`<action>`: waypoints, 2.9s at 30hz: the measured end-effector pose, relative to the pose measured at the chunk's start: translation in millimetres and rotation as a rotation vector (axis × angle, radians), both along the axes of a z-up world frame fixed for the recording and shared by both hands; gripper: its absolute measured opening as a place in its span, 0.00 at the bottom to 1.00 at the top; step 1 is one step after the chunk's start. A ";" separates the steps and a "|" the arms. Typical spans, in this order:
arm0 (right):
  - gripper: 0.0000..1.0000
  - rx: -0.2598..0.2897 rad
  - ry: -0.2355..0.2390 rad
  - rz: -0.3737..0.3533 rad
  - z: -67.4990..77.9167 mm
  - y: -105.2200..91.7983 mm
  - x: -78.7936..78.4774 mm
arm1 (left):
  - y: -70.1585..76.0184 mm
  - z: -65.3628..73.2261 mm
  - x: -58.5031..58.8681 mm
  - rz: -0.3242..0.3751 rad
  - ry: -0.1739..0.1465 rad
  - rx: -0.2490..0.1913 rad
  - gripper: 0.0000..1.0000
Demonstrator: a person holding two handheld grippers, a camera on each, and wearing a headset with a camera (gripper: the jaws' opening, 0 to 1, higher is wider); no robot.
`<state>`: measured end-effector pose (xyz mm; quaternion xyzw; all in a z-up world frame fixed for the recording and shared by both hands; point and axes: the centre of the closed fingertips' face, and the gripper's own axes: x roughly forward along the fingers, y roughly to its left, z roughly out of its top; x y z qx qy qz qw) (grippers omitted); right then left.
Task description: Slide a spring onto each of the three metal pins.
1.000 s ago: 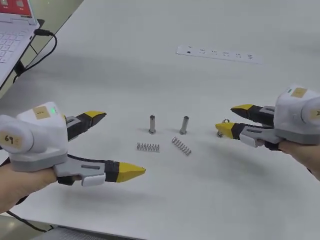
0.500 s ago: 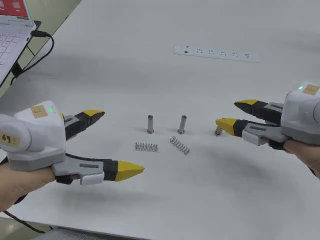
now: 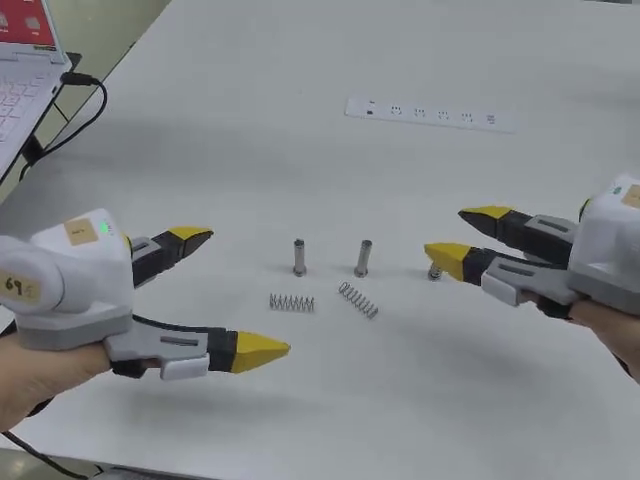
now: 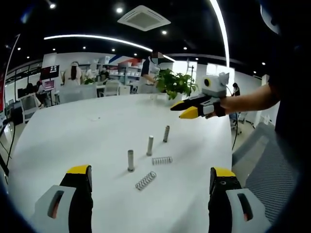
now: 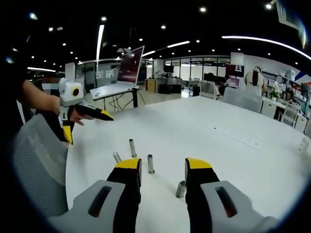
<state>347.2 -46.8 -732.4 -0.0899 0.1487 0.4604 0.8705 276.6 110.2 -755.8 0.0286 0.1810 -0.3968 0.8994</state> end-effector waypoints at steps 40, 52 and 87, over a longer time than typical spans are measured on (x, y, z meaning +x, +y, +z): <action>0.23 -0.129 0.095 0.165 -75.7 56.0 -34.7 | 2.0 -1.4 -4.3 -0.004 0.013 0.008 0.99; 0.19 -0.130 0.140 0.133 -93.1 62.6 -30.0 | 4.9 -3.2 -5.2 0.006 0.016 0.008 0.99; 0.09 -0.189 0.146 0.136 -117.8 64.5 -28.1 | 6.9 -7.6 -11.5 0.014 0.030 0.009 0.99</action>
